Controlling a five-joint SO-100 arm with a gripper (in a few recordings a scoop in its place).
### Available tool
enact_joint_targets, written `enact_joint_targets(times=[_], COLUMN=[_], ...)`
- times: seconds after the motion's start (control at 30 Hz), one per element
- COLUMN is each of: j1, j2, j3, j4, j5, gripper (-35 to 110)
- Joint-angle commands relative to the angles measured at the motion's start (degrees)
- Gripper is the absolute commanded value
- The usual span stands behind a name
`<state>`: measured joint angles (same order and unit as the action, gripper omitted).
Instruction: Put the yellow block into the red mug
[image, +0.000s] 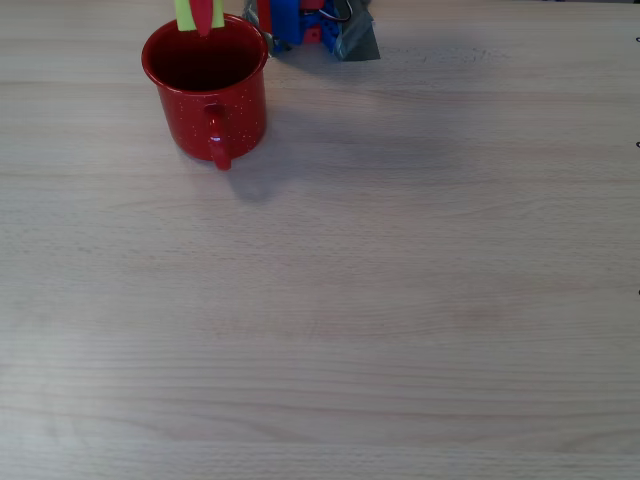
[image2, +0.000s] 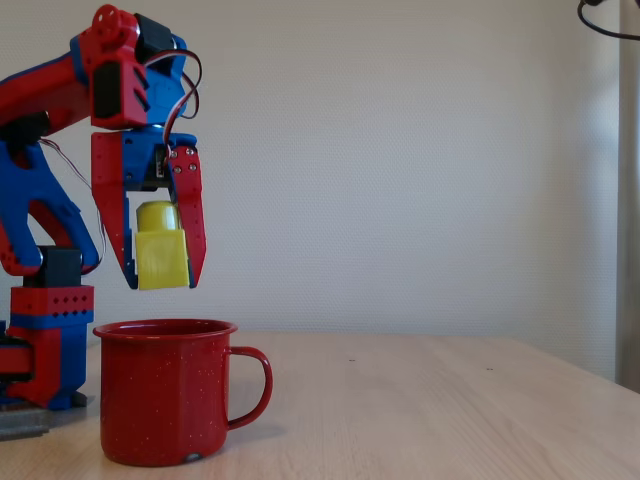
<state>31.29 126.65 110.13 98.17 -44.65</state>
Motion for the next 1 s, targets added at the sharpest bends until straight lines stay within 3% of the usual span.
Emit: enact_joint_targets(times=[0.0,0.5,0.97], j1=[-0.2,1.4,4.0], j2=[2.8,2.6,2.5], j3=[0.1,4.1,5.6], j4=[1.2,0.3,-4.4], j5=[0.5,0.8,1.1], gripper=[0,0,37])
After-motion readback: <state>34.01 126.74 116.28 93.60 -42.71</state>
